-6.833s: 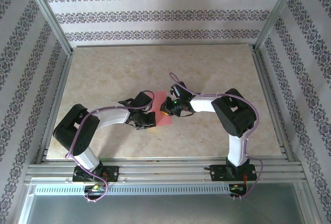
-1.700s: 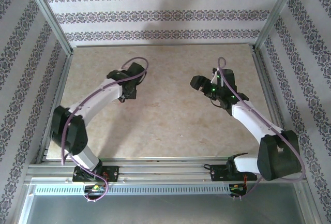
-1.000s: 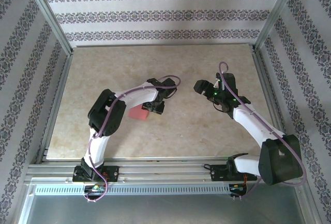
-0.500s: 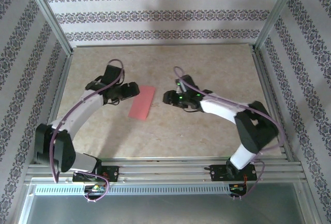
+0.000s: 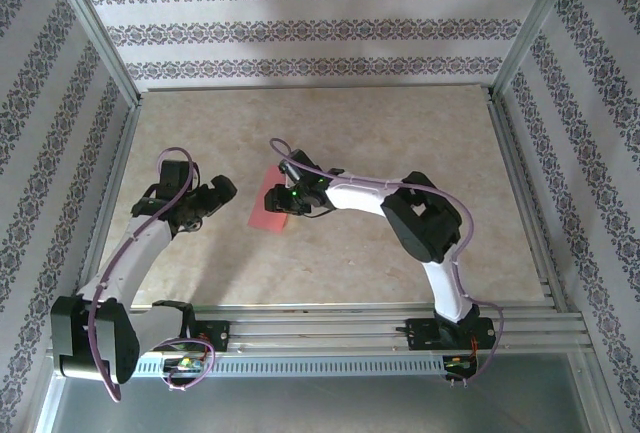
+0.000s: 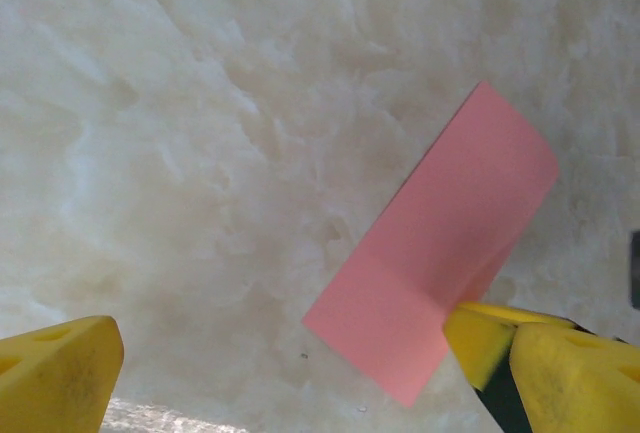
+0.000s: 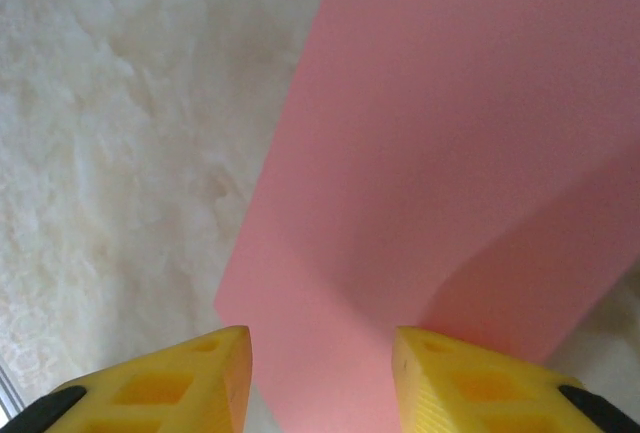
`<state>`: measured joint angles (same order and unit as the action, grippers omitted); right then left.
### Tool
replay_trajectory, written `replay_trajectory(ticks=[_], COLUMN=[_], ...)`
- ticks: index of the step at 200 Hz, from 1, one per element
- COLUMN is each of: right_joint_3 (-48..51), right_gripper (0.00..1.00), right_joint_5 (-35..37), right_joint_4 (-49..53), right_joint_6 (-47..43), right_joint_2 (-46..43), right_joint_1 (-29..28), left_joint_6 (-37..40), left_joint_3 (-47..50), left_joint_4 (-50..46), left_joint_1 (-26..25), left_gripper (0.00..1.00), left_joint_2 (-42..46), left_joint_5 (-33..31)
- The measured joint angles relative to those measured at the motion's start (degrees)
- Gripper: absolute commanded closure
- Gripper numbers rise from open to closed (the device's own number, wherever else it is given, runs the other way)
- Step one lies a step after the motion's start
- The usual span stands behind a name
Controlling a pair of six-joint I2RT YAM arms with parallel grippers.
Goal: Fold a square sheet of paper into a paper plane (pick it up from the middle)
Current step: Third fold the triangle at the center of the table.
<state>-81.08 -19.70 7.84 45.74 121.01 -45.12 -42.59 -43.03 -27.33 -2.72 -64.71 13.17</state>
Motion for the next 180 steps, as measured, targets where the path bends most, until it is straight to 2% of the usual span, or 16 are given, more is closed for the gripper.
replay_trajectory(ticks=[35,68,107,148,163,180], right_joint_3=[-0.87,1.22,11.19,12.46,13.31,15.13], right_gripper=[0.58,0.58,0.58,0.57,0.56,0.54], right_joint_5=[-0.42,-3.41,-10.25,-11.82,-11.19,-8.44], right_joint_4=[1.84,1.14,4.85,15.39,16.50,15.06], right_joint_6=[-0.11,-4.37,-19.85,-33.77,-33.46,-27.87], right_joint_2=[1.92,1.11,-6.16,-9.77,-13.20,-20.44], right_joint_1=[0.02,1.53,6.95,10.78,10.73,10.45], left_joint_6=[0.07,0.31,0.81,0.94,0.90,0.55], left_joint_3=[0.00,-0.02,-0.02,0.00,0.00,0.00], left_joint_4=[1.42,3.02,6.27,9.84,10.73,11.54], left_joint_1=[0.22,0.22,0.22,-0.74,-1.90,-3.58], left_gripper=[0.00,0.00,0.00,0.00,0.00,0.00], left_joint_2=[-2.95,-4.92,-6.95,-9.18,-10.25,-11.56], left_joint_5=[3.41,6.80,12.63,17.22,18.60,19.89])
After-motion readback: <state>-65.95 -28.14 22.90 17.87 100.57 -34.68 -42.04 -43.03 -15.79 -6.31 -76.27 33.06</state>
